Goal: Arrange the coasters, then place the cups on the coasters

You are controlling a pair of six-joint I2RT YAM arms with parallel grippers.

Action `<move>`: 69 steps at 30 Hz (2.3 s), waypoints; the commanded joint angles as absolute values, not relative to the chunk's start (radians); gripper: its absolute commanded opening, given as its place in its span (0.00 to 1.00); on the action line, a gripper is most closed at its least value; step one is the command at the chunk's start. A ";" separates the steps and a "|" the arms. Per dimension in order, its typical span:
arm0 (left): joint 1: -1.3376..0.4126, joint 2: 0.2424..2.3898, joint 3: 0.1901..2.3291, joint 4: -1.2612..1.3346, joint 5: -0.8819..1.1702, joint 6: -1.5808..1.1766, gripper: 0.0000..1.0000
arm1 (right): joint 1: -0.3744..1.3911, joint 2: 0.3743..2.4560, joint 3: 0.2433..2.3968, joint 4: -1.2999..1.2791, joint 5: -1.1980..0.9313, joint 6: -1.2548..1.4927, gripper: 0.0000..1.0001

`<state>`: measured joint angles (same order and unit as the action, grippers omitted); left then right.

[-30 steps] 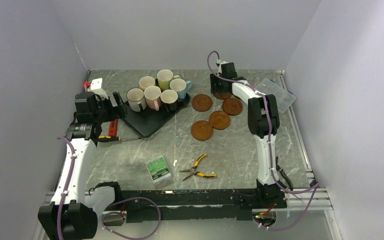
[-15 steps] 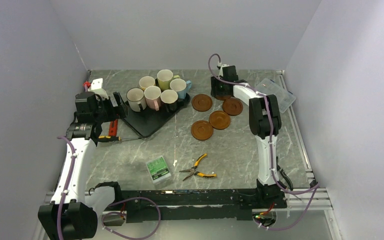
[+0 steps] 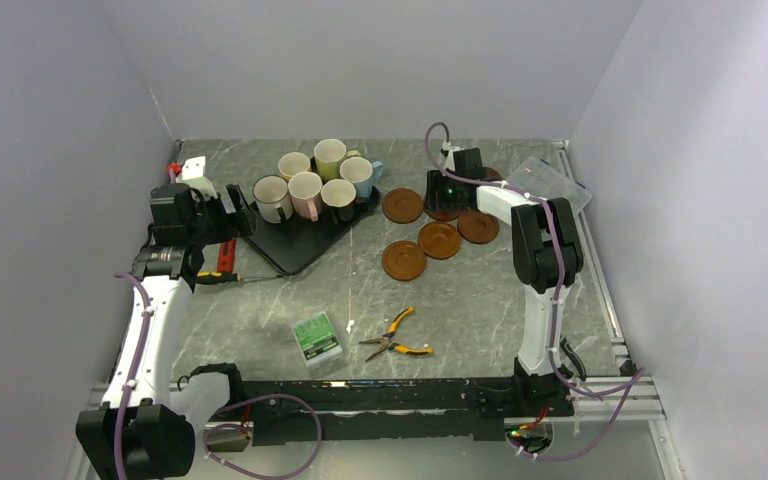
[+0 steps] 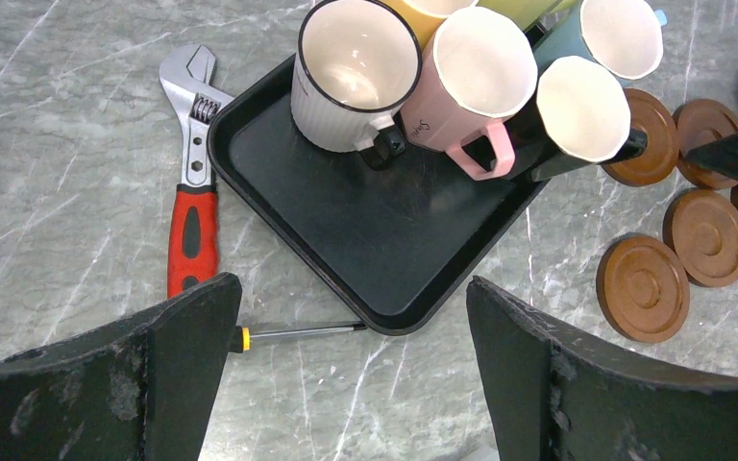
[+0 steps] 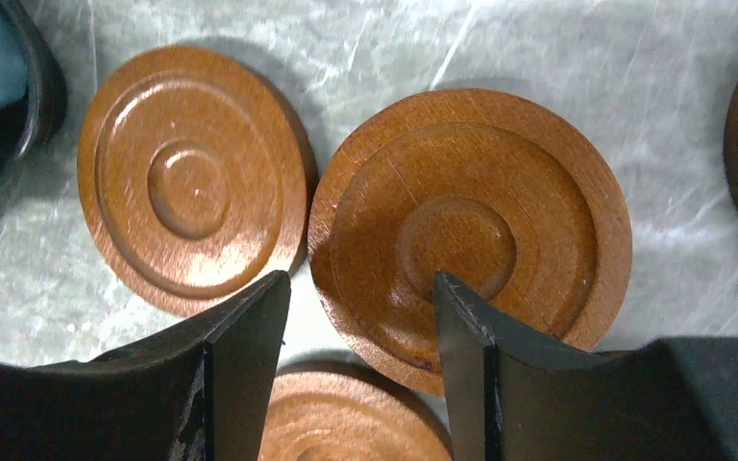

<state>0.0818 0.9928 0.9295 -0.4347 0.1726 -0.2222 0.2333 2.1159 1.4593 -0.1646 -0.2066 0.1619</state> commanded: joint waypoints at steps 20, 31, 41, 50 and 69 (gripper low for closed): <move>0.083 1.005 0.940 -0.419 0.190 -0.212 0.94 | 0.256 1.964 1.185 -0.146 -0.305 0.239 0.59; 0.083 1.001 0.940 -0.418 0.199 -0.213 0.94 | 0.286 1.913 1.146 -0.119 -0.301 0.244 0.59; 0.083 1.002 0.940 -0.416 0.201 -0.213 0.94 | 0.306 1.931 1.172 -0.092 -0.292 0.232 0.59; 0.083 1.008 0.941 -0.416 0.210 -0.215 0.94 | 0.309 1.885 1.230 -0.126 -0.277 0.214 0.60; 0.083 1.004 0.943 -0.419 0.209 -0.216 0.94 | 0.316 1.506 0.917 -0.150 -0.184 0.422 0.82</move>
